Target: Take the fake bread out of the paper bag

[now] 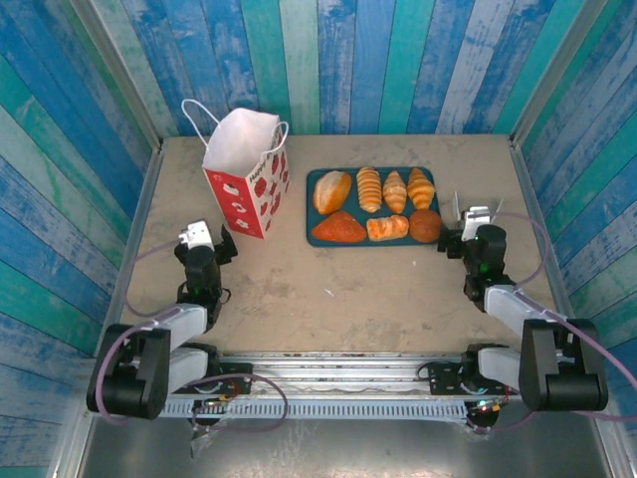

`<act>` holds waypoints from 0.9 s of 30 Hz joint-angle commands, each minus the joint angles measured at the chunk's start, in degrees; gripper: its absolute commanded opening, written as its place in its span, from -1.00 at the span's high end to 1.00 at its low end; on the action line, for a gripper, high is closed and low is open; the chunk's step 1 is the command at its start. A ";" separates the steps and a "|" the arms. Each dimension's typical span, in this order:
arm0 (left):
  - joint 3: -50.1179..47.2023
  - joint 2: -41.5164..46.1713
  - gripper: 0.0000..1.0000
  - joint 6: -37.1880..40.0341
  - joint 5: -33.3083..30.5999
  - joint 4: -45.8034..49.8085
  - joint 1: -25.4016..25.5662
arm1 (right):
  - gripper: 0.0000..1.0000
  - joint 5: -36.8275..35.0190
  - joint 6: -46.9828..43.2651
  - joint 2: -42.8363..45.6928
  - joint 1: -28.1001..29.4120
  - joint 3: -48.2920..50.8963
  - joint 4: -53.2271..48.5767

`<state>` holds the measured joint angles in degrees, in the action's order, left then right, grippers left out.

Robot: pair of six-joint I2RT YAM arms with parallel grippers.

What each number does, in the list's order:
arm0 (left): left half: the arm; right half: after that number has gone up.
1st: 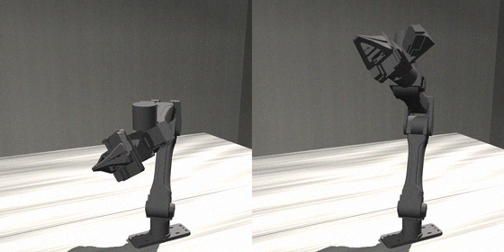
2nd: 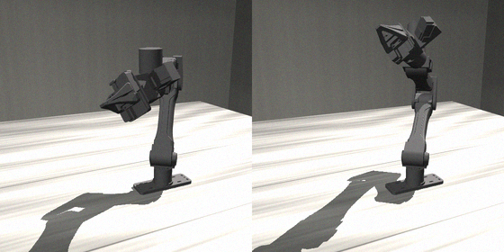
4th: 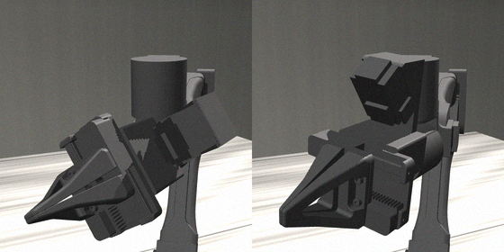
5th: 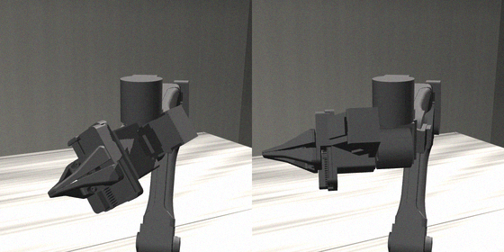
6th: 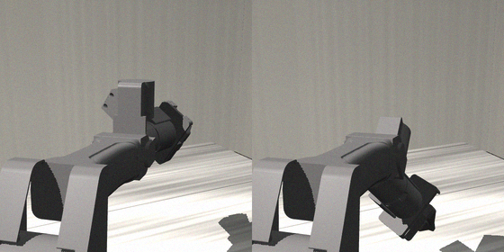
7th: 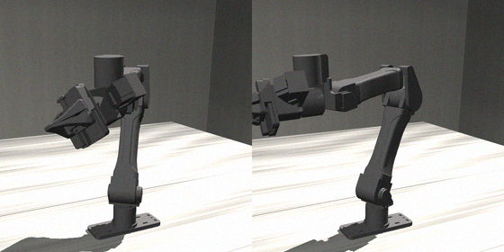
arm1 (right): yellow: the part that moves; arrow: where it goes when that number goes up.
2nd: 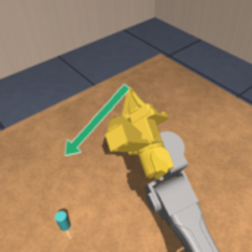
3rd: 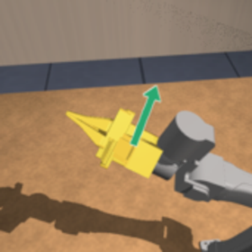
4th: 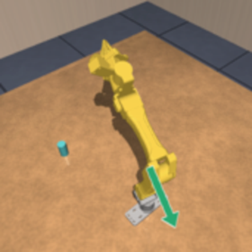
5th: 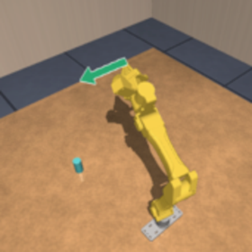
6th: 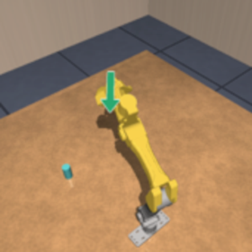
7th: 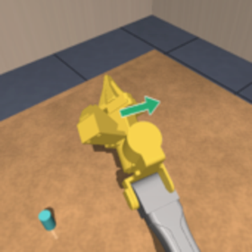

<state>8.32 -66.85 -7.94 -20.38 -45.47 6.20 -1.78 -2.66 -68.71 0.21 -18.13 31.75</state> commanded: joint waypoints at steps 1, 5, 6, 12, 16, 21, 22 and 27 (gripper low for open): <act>1.62 -4.53 -0.88 5.18 3.14 -11.86 -0.10 | -0.94 4.42 -1.43 -2.41 0.50 0.11 8.69; 2.40 -10.21 -0.87 6.97 2.30 -16.88 -0.22 | -0.94 5.84 -1.71 -5.60 0.94 -0.33 13.24; 2.19 -11.59 -0.87 7.02 2.09 -18.62 -0.21 | -0.94 5.74 -1.40 -6.37 1.10 -0.32 14.27; 2.79 -19.81 -0.88 8.35 3.38 -26.19 -0.31 | -0.95 4.07 -2.25 -12.48 2.15 0.55 22.03; 6.10 -19.59 -0.88 5.64 3.88 -19.10 -1.97 | -0.96 2.78 -1.79 -14.88 2.24 0.50 23.95; 6.35 -19.03 -0.88 4.65 4.67 -17.39 -3.10 | -1.00 0.43 -0.50 -17.00 2.24 -1.37 21.87; 6.28 -19.21 -0.88 4.70 4.56 -17.82 -3.11 | -1.00 0.12 -0.42 -17.22 2.18 -2.00 21.27; 6.36 -19.02 -0.87 4.74 4.60 -17.52 -3.12 | -1.00 -3.57 1.15 -17.69 2.47 -3.53 18.64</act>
<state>14.28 -84.90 -3.01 -15.90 -62.87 3.25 -2.02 -2.81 -86.08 2.24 -20.05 51.53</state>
